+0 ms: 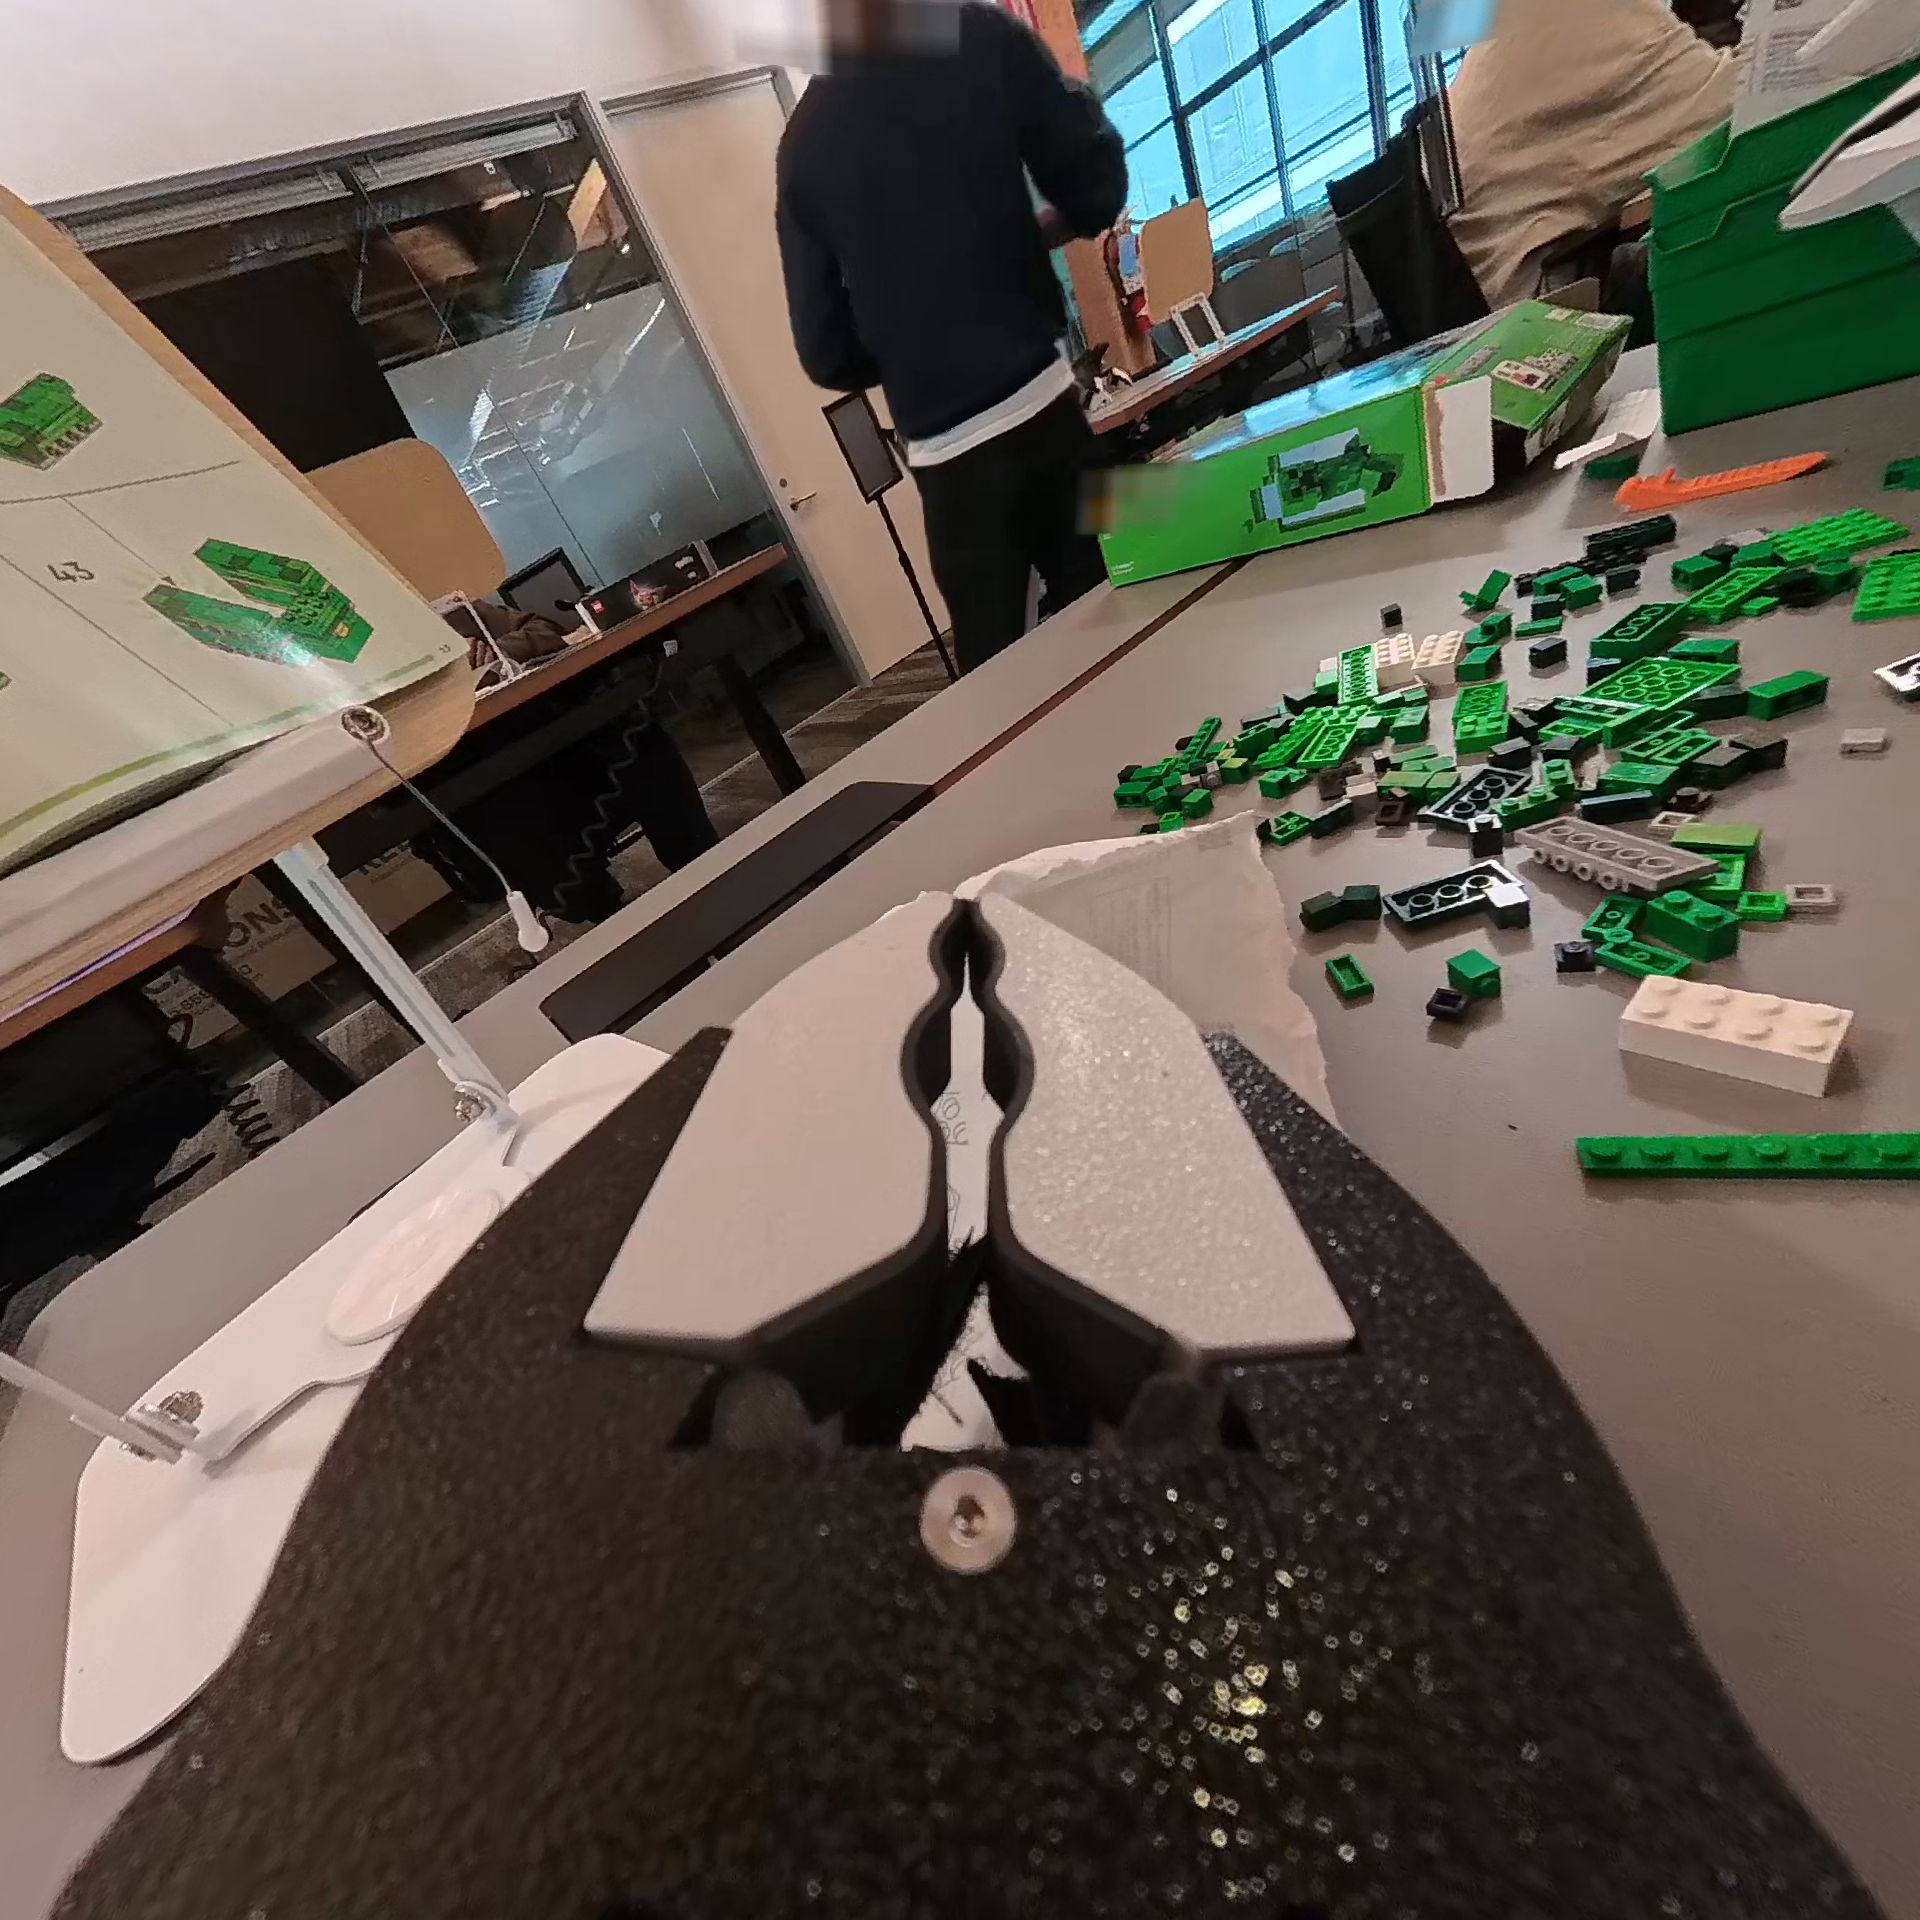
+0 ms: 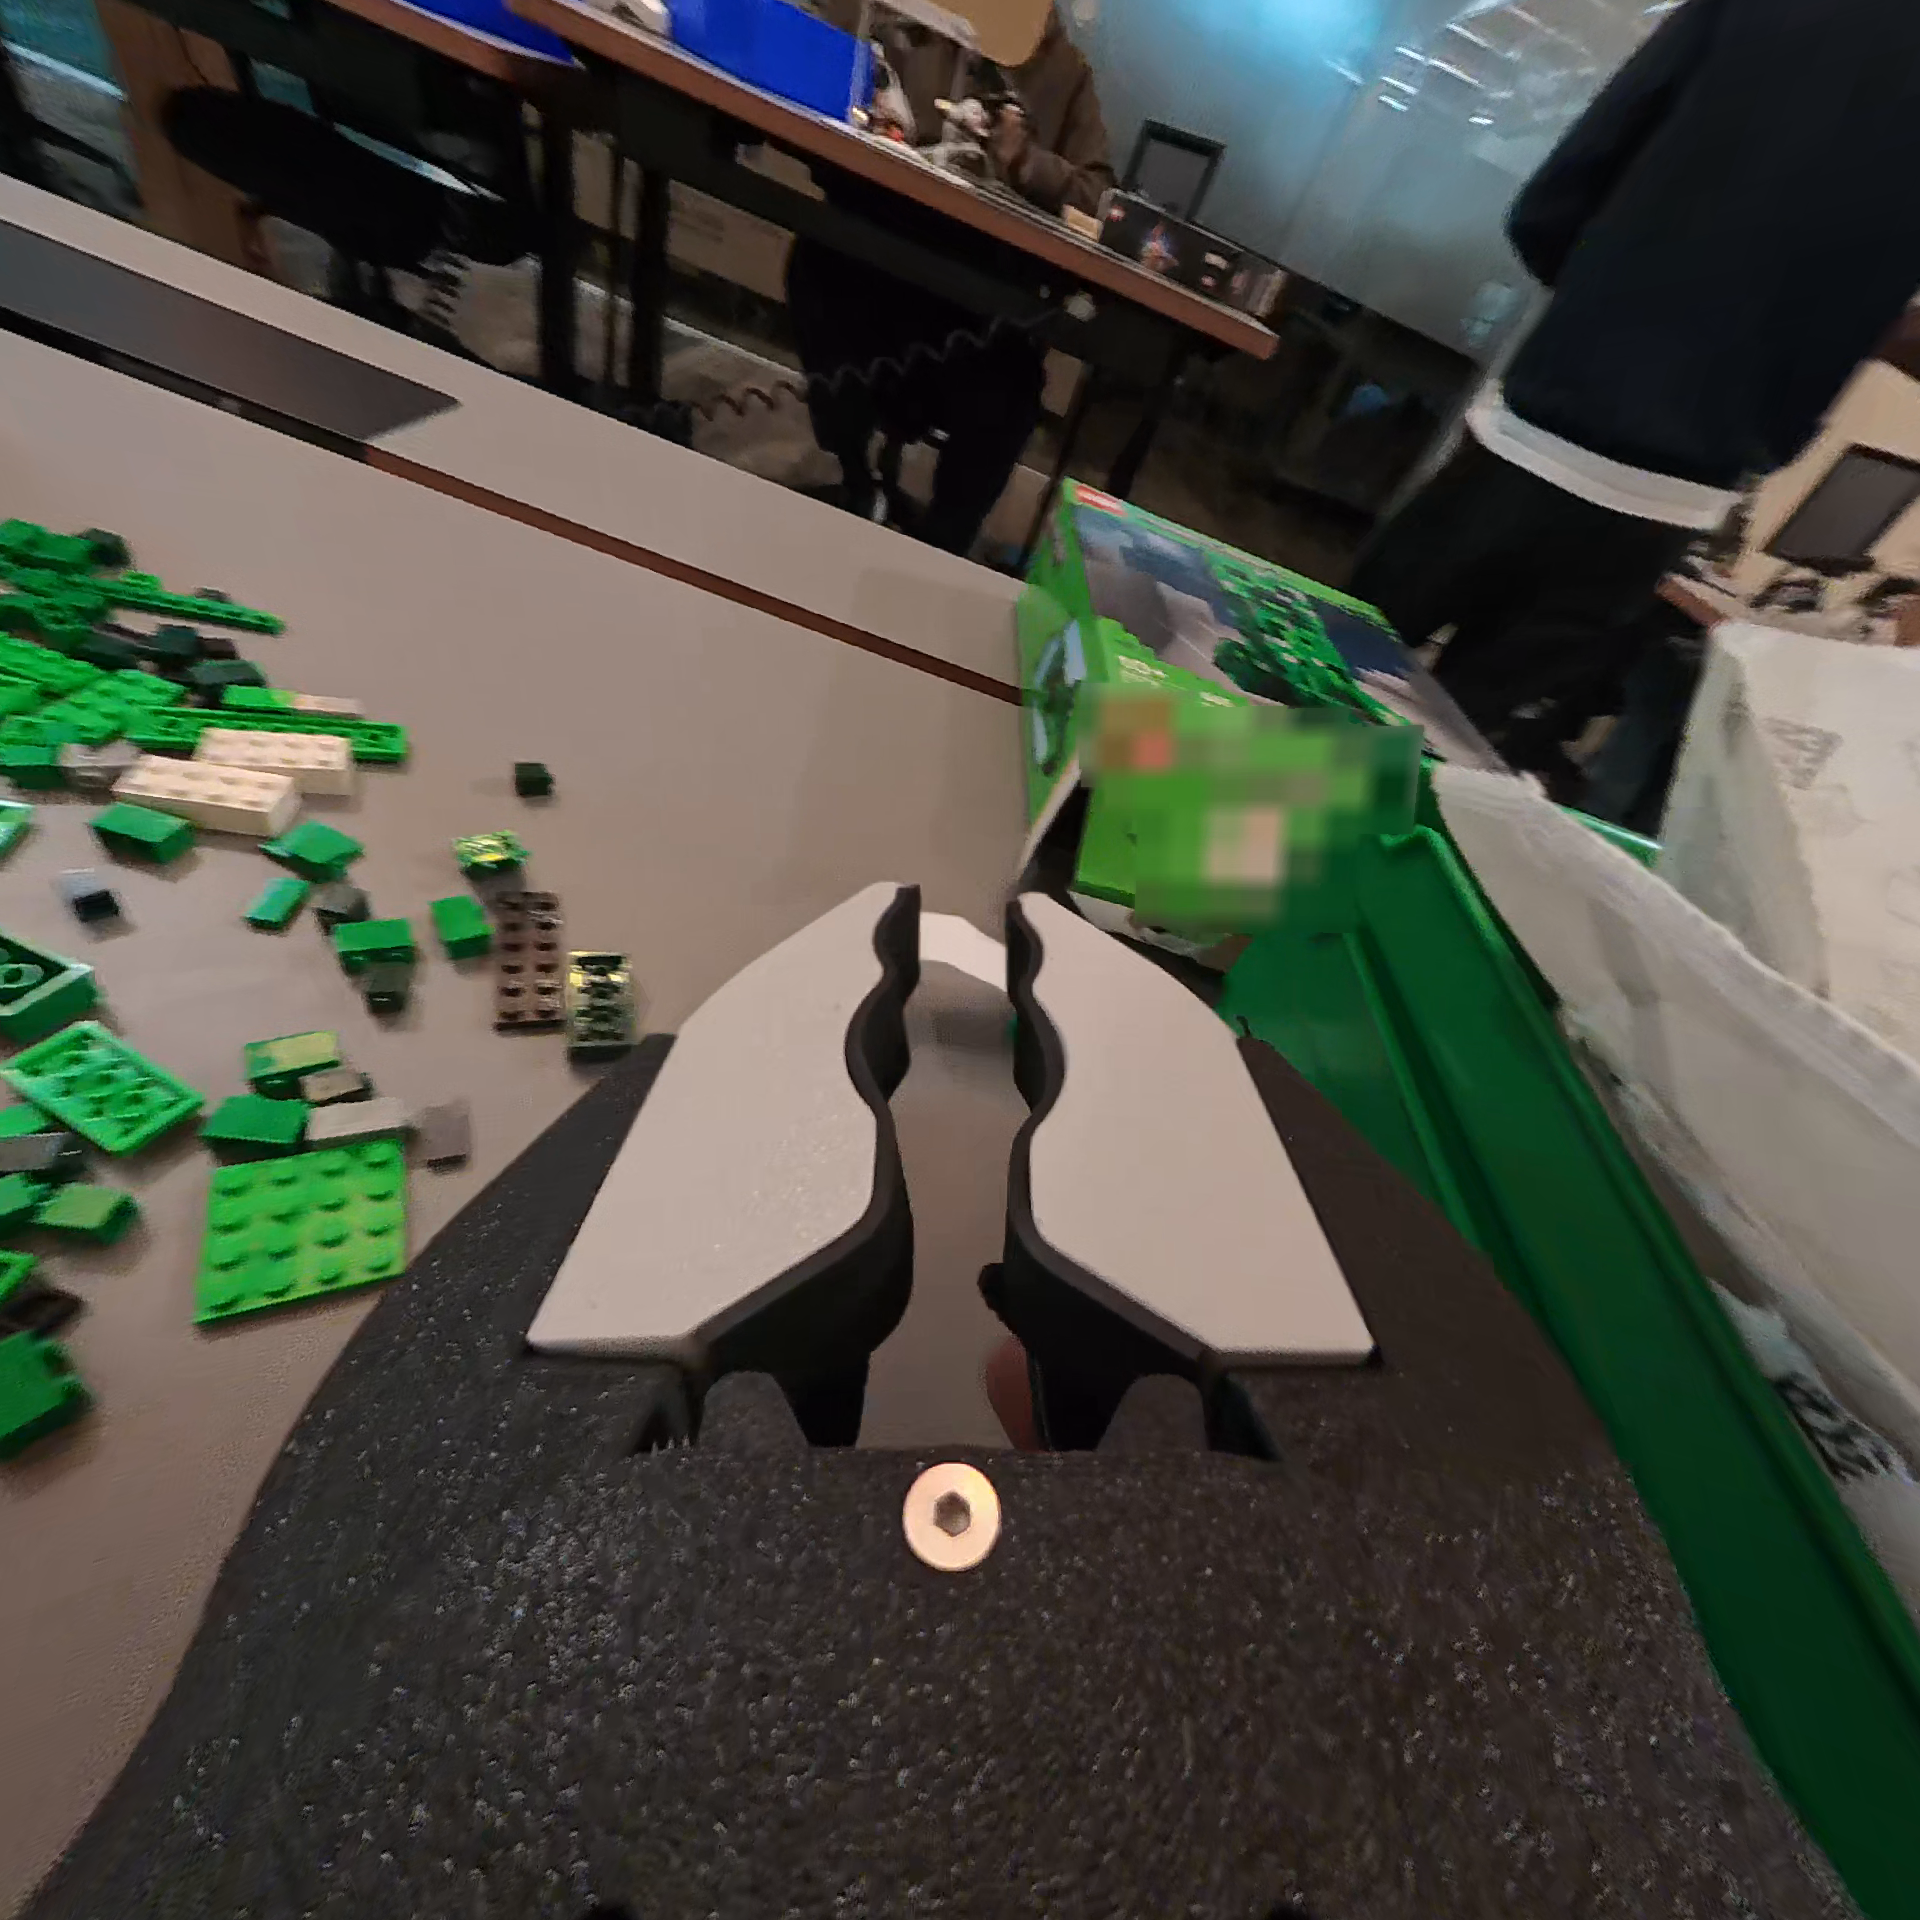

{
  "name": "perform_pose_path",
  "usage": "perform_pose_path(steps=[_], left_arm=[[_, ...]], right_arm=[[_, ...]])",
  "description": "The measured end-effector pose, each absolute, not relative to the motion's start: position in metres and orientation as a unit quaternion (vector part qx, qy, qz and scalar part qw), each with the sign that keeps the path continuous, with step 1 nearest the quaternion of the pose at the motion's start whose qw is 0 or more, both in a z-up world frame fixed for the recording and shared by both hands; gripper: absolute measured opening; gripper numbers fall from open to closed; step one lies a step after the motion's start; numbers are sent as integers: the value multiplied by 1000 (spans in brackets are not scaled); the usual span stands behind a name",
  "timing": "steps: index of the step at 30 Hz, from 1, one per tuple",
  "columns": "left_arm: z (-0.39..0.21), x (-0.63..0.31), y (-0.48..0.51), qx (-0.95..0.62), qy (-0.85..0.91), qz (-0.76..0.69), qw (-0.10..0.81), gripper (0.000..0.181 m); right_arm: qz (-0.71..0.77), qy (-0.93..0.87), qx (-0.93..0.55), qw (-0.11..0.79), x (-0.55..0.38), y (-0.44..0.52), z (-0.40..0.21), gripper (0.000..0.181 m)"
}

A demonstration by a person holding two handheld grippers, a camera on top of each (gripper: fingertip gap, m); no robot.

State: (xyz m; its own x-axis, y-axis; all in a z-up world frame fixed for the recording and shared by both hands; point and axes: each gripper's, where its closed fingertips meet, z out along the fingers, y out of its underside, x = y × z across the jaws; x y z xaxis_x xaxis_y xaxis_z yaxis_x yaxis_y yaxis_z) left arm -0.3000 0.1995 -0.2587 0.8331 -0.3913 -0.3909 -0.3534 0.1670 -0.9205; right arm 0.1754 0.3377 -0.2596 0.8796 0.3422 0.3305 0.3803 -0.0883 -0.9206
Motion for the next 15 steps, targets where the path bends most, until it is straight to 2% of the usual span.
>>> perform_pose_path(steps=[5,15], left_arm=[[-259,-300,200,-646,288,-14,707,0],[-259,-300,200,-646,289,-14,706,0]], right_arm=[[-75,-209,-741,634,193,343,-259,4],[-103,-227,-737,629,186,345,-263,3]])
